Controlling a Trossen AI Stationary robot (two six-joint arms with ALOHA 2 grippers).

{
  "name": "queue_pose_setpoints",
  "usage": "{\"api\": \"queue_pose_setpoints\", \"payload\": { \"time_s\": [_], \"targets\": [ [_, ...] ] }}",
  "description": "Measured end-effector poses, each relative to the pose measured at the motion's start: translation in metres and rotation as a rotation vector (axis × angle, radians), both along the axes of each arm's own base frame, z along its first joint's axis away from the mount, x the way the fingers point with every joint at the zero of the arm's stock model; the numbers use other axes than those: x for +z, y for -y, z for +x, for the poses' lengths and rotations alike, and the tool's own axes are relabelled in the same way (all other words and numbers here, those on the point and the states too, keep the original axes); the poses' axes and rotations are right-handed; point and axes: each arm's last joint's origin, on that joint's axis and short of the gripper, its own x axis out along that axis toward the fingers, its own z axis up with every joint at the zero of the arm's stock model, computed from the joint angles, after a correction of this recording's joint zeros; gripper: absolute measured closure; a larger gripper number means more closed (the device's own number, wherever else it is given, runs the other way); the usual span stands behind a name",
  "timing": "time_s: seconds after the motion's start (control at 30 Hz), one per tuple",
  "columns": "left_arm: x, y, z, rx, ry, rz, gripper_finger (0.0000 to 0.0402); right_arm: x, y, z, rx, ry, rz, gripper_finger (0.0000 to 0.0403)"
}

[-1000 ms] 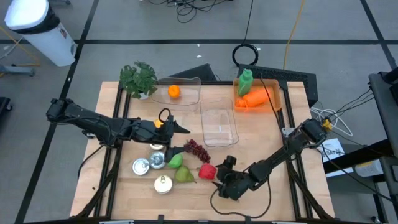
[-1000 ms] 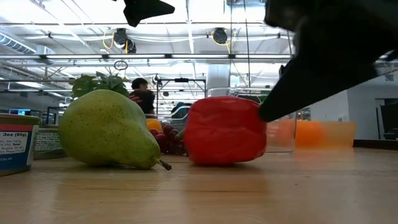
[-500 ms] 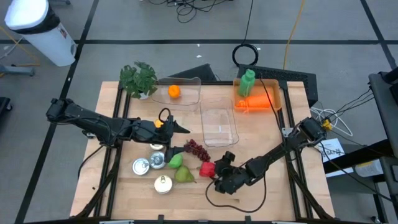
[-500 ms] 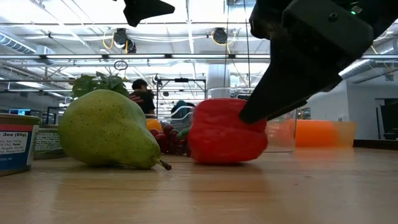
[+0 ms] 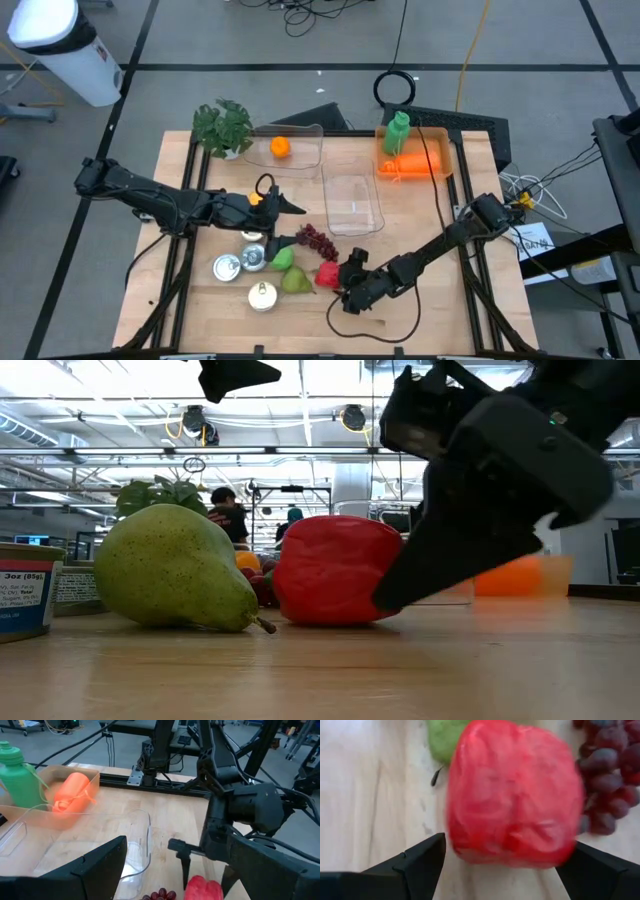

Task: Pick & Place Food Item
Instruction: Put the red bell pepper into the top transparent bin

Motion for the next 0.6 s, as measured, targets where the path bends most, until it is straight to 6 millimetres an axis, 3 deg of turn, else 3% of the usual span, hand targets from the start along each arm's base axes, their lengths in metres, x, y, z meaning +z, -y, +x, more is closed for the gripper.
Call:
{"api": "queue_pose_setpoints", "payload": {
  "time_s": [0.13, 0.43, 0.6],
  "targets": [
    [0.0000, 0.0000, 0.0000, 0.000, 0.000, 0.000, 0.0050, 0.0027, 0.0028, 0.0014, -0.005, 0.006, -0.003, 0.0088],
    [0.0000, 0.0000, 0.0000, 0.001, 0.000, -0.004, 0.0050, 0.0099, 0.0008, 0.0028, 0.033, 0.034, 0.027, 0.0175],
    [0.0000, 0.0000, 0.0000, 0.002, 0.000, -0.006, 0.0050, 0.0100, -0.0006, 0.0028, 0.050, 0.025, 0.070, 0.0156]
  ]
}}
